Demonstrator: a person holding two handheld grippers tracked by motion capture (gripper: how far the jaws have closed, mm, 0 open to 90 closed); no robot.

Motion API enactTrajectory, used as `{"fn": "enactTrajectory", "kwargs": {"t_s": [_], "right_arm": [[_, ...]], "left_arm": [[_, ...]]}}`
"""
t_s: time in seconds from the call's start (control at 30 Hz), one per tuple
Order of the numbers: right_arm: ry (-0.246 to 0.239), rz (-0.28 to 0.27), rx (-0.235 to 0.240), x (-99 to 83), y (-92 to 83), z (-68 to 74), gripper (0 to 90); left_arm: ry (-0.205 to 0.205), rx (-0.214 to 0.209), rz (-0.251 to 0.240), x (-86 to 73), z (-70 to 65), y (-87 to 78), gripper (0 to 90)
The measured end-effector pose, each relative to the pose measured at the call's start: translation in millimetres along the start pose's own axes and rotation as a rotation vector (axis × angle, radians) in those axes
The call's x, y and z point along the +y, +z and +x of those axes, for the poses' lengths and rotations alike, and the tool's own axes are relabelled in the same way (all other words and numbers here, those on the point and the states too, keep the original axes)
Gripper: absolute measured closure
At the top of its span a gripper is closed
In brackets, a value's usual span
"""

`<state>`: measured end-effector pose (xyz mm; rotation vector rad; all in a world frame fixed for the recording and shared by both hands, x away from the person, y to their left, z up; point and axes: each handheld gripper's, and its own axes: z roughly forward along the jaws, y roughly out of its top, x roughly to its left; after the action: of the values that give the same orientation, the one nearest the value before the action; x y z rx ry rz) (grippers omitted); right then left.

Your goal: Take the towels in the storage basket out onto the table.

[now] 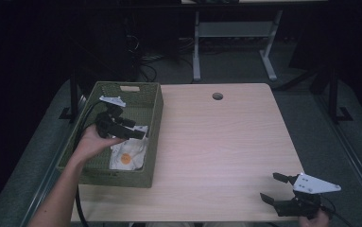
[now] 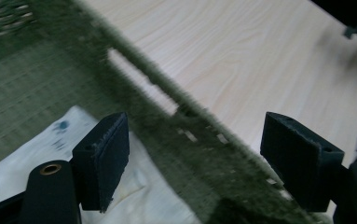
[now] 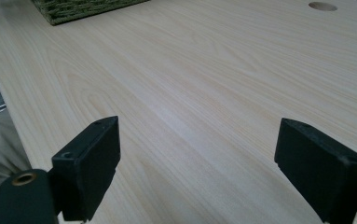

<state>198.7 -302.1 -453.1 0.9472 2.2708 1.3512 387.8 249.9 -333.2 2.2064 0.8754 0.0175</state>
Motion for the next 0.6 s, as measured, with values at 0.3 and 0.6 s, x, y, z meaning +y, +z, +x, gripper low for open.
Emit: {"fn": "enactTrajectory", "kwargs": {"t_s": [0.3, 0.6], "right_arm": [[-0.004, -0.003, 0.001, 0.1, -0.7, -0.3, 13.8], [-0.005, -0.003, 0.001, 0.2, -0.9, -0.1, 13.8]], "left_arm": [[-0.076, 0.088, 0.043, -12.4, 15.5, -1.6, 24.3], [-0.122, 0.171, 0.15, -26.3, 28.5, 8.8, 24.3]]}}
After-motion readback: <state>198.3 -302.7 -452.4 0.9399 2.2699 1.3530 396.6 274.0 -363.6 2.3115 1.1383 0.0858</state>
